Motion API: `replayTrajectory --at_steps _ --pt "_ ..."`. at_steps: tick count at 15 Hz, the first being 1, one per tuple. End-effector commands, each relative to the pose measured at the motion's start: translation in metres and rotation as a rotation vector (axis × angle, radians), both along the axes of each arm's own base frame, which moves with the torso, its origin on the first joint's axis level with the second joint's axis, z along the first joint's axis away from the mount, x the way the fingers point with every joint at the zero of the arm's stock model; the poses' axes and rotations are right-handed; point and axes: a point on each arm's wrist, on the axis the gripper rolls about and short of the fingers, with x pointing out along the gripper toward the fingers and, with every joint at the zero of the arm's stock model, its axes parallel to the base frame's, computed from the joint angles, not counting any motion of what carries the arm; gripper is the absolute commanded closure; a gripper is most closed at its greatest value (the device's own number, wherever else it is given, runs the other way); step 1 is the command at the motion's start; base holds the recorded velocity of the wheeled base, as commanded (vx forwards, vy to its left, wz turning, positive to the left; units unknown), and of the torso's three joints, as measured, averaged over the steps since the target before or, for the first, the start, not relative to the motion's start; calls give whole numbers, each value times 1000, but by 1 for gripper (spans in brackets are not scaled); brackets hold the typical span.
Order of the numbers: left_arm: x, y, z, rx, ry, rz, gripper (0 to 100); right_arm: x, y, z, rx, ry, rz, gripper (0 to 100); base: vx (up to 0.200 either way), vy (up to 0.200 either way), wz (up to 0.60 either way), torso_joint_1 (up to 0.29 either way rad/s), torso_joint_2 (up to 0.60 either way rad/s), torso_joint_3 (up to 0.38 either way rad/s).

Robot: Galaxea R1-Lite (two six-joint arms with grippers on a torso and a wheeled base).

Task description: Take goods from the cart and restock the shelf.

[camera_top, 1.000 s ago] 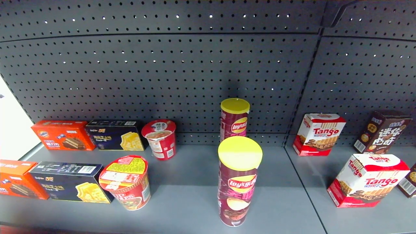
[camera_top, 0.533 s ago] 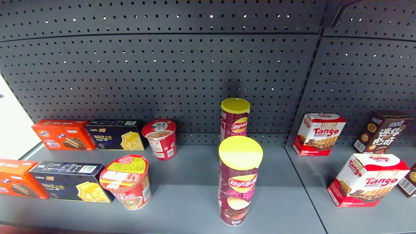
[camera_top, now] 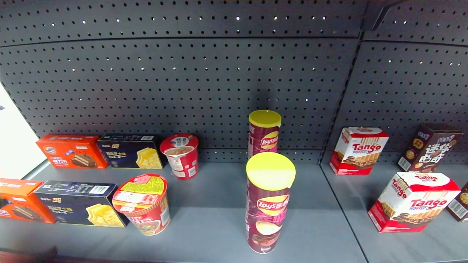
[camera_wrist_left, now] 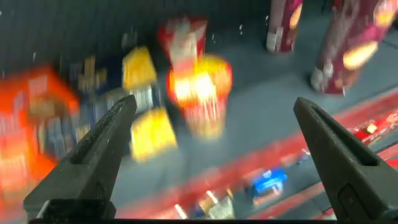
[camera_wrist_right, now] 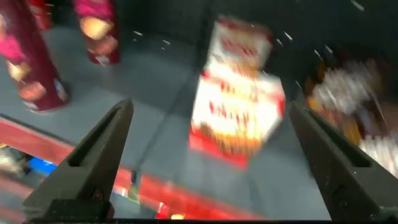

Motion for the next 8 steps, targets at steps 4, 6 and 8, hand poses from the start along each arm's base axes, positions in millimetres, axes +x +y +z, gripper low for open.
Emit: replayTrajectory --at_steps 4,6,8 --pt "120 -29 20 114 65 -122 0 101 79 16 21 177 373 0 0 0 0 0 0 0" --pt "117 -33 16 124 72 -152 0 104 88 9 4 213 405 0 0 0 0 0 0 0" --pt "116 -35 13 151 68 -166 0 101 99 4 -16 239 466 0 0 0 0 0 0 0"
